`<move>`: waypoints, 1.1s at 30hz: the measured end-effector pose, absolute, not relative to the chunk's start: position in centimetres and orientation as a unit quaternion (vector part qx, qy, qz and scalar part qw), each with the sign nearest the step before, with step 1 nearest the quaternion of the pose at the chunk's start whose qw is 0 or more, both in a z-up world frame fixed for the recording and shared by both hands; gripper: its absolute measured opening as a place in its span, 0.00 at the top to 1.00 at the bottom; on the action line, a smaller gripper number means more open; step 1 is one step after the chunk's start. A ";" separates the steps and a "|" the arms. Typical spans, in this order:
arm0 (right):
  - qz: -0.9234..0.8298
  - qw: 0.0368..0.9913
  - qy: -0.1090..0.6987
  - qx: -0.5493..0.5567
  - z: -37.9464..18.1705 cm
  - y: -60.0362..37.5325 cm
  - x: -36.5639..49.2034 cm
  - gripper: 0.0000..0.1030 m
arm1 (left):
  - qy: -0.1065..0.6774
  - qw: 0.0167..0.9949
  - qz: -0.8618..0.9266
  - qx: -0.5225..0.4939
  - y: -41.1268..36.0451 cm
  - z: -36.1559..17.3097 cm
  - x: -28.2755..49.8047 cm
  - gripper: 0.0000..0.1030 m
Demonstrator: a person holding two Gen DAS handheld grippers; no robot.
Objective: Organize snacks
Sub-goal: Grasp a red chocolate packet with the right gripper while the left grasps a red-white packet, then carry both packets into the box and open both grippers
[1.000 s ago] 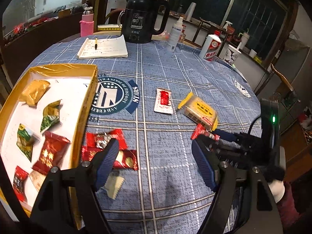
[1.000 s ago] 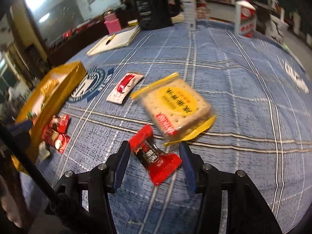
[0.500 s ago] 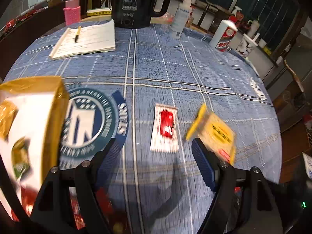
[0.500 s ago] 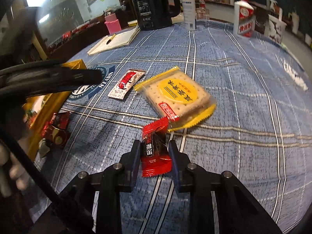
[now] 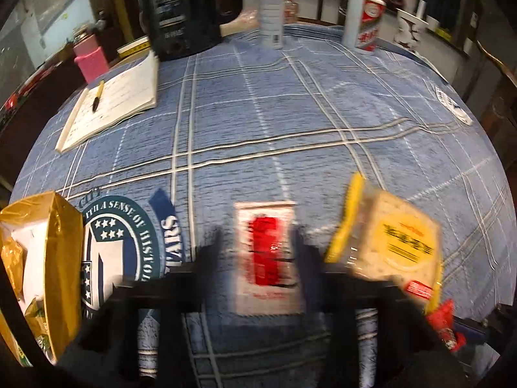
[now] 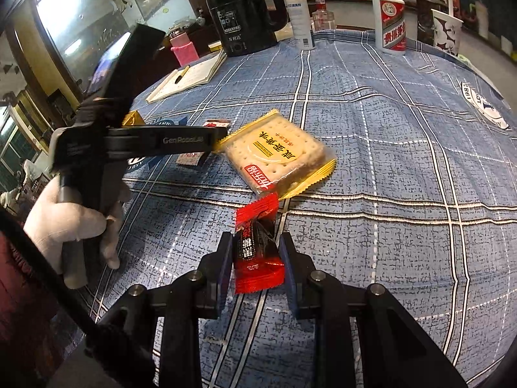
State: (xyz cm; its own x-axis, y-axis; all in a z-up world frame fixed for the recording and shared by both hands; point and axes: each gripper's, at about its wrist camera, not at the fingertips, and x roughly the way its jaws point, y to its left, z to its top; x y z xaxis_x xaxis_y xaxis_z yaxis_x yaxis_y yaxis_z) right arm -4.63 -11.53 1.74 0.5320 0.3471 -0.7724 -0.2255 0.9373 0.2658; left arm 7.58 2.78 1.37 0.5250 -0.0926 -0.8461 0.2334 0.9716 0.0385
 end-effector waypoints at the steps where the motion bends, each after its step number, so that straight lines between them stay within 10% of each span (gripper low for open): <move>1: 0.163 0.872 0.456 0.067 1.7 -11.5 -4.7 0.73 | 0.476 0.871 -0.091 0.079 2.6 1.6 7.3 0.71; 33: 0.274 0.874 0.402 -0.006 8.0 3.8 -7.5 0.73 | 0.387 0.910 -0.033 -0.147 26.9 8.5 -4.5 0.71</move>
